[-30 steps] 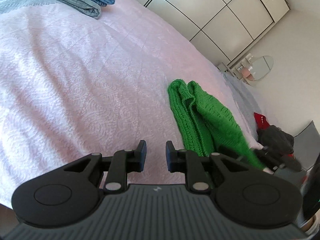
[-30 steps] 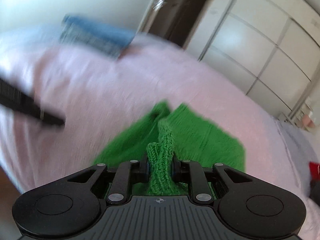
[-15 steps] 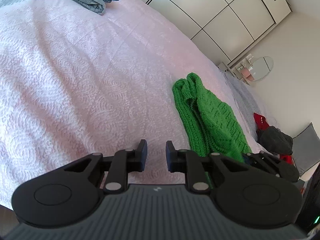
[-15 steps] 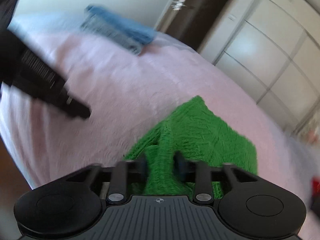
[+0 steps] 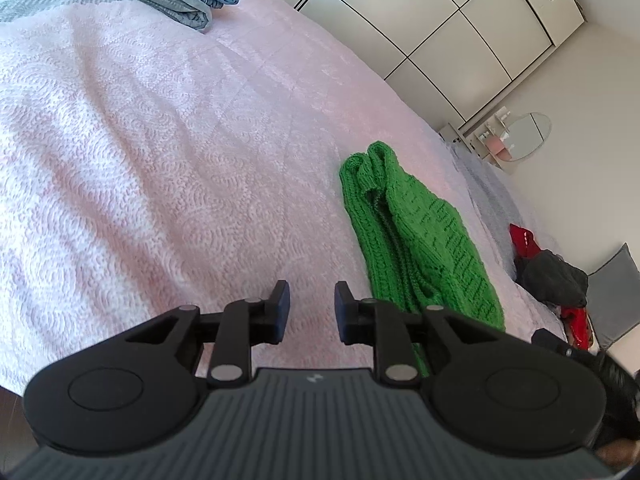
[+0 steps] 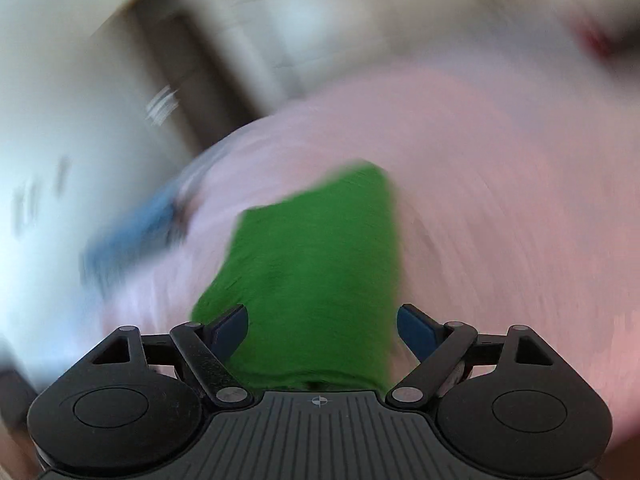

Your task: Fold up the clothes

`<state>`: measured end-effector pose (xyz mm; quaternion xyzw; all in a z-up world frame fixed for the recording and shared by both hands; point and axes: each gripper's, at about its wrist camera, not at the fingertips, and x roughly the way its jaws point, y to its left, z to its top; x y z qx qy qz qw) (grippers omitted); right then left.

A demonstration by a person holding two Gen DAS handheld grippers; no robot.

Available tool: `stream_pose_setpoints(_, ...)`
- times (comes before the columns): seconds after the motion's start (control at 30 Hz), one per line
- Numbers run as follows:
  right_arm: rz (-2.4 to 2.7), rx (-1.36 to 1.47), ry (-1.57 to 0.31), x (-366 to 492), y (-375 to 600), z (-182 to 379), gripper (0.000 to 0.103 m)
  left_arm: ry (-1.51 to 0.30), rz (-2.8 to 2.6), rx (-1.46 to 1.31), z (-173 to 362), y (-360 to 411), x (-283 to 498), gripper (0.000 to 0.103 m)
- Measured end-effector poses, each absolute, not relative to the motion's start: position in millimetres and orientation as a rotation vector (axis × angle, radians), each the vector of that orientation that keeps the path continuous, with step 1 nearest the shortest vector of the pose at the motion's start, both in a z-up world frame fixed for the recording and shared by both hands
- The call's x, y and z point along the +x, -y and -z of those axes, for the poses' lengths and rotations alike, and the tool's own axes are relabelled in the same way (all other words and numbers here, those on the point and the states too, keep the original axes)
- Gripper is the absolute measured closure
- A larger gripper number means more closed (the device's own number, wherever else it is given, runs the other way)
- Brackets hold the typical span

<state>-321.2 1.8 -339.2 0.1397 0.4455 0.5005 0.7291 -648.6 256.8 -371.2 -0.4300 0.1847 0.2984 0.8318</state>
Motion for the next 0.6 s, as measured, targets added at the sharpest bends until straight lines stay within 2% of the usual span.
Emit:
stream_pose_setpoints(0.1, -1.061, 0.631, -1.187, -290, 11, 371, 0.018, -0.394, -0.638, -0.906, 367, -252, -648, 0.084)
stream_pose_setpoints(0.17, -1.045, 0.699, -1.25, -284, 4, 387, 0.024, -0.394, -0.646, -0.9, 364, -249, -647, 0.084)
stream_pose_setpoints(0.27, -1.043, 0.752, -1.365, -279, -19, 415, 0.025, -0.393, -0.664, -0.893, 359, -244, -646, 0.084)
stream_pose_setpoints(0.33, -1.046, 0.821, -1.407, -276, -26, 427, 0.043, -0.395, -0.675, -0.891, 356, -241, -646, 0.084)
stream_pose_setpoints(0.37, -1.043, 0.838, -1.423, -275, -29, 430, 0.061, -0.399, -0.683, -0.888, 355, -240, -646, 0.083)
stream_pose_setpoints(0.4, -1.054, 0.825, -1.423, -271, -31, 427, 0.068, -0.403, -0.689, -0.884, 354, -238, -645, 0.083)
stream_pose_setpoints(0.47, -1.11, 0.728, -1.385, -261, -33, 409, 0.075, -0.413, -0.704, -0.876, 351, -235, -644, 0.083)
stream_pose_setpoints(0.6, -1.252, 0.367, -1.224, -225, -47, 349, 0.077, -0.43, -0.71, -0.851, 341, -229, -635, 0.083)
